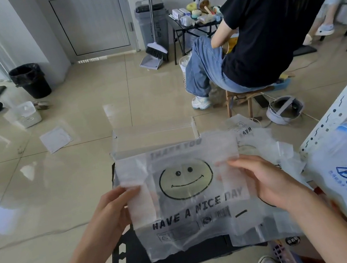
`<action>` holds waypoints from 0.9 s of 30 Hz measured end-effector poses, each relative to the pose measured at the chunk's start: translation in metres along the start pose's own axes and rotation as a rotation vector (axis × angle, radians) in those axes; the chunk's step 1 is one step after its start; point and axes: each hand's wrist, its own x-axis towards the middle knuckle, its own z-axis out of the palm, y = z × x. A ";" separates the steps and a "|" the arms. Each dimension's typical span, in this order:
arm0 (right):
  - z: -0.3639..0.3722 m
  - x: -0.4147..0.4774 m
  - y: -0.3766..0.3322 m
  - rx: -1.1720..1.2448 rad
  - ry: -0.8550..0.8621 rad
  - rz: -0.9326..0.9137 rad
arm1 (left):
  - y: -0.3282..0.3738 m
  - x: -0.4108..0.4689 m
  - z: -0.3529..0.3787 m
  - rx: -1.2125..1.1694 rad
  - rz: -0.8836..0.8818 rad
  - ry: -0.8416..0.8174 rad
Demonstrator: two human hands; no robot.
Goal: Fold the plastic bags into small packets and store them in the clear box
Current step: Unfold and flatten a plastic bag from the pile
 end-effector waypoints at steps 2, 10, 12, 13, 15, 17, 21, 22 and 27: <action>-0.003 -0.003 -0.002 -0.020 -0.031 -0.002 | 0.001 -0.001 0.000 0.018 -0.018 -0.033; -0.013 -0.010 -0.008 -0.038 -0.149 -0.045 | 0.002 -0.002 -0.007 0.022 0.034 -0.096; -0.014 -0.012 -0.008 -0.052 -0.245 -0.039 | 0.001 0.000 -0.005 0.018 0.058 -0.037; -0.013 -0.012 -0.006 -0.063 -0.275 -0.039 | 0.001 0.001 -0.004 0.021 0.069 -0.021; -0.008 -0.010 -0.005 -0.055 -0.246 -0.062 | 0.000 0.002 -0.004 0.028 0.076 -0.008; -0.003 -0.008 -0.005 -0.004 -0.146 -0.105 | -0.001 0.003 -0.006 0.036 0.081 -0.010; -0.001 -0.007 -0.008 0.011 -0.060 -0.137 | -0.001 0.004 -0.008 0.069 0.116 0.012; -0.001 -0.007 -0.008 0.011 -0.058 -0.136 | -0.001 0.005 -0.008 0.080 0.122 0.018; 0.005 -0.007 -0.007 0.090 -0.013 -0.155 | 0.000 0.001 -0.006 0.061 0.110 -0.044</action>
